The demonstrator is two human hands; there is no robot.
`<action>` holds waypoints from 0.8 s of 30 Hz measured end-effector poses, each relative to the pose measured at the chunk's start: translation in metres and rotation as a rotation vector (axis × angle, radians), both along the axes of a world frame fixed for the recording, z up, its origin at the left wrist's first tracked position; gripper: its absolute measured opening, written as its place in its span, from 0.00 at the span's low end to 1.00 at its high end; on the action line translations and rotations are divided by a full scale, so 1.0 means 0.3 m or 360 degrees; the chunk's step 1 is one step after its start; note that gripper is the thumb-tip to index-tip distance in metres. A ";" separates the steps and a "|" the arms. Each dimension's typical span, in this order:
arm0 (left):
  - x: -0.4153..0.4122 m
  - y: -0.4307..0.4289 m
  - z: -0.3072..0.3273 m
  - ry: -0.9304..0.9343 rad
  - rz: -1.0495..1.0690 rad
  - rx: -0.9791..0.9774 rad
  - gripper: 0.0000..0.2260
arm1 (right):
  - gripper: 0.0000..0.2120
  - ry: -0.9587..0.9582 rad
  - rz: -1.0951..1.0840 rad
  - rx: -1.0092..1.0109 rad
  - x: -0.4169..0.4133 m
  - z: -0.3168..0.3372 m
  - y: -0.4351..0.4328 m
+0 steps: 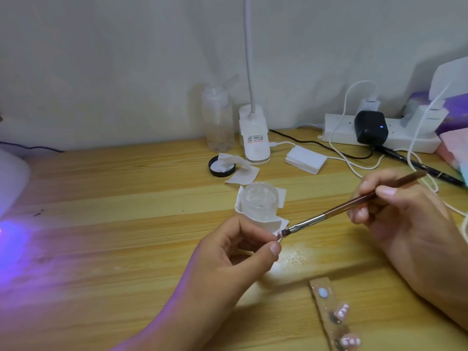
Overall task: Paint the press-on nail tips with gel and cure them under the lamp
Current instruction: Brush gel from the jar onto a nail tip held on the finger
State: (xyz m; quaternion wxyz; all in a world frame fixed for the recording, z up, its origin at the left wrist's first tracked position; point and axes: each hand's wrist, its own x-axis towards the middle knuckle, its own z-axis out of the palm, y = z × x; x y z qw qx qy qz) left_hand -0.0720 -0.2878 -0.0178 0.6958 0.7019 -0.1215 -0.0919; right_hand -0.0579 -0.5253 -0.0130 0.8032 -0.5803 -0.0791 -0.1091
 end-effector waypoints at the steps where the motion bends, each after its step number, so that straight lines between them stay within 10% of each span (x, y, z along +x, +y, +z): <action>1: 0.000 0.000 0.001 0.0001 0.0001 0.0004 0.09 | 0.12 0.0005 0.0003 -0.0002 -0.001 0.000 0.001; 15: -0.001 0.002 0.001 0.0028 -0.0004 -0.0040 0.07 | 0.07 -0.0182 -0.0157 -0.0331 -0.013 0.003 0.002; 24: 0.000 0.000 0.000 -0.0035 -0.0035 0.0053 0.08 | 0.10 0.0077 -0.0056 0.0072 -0.002 0.020 0.010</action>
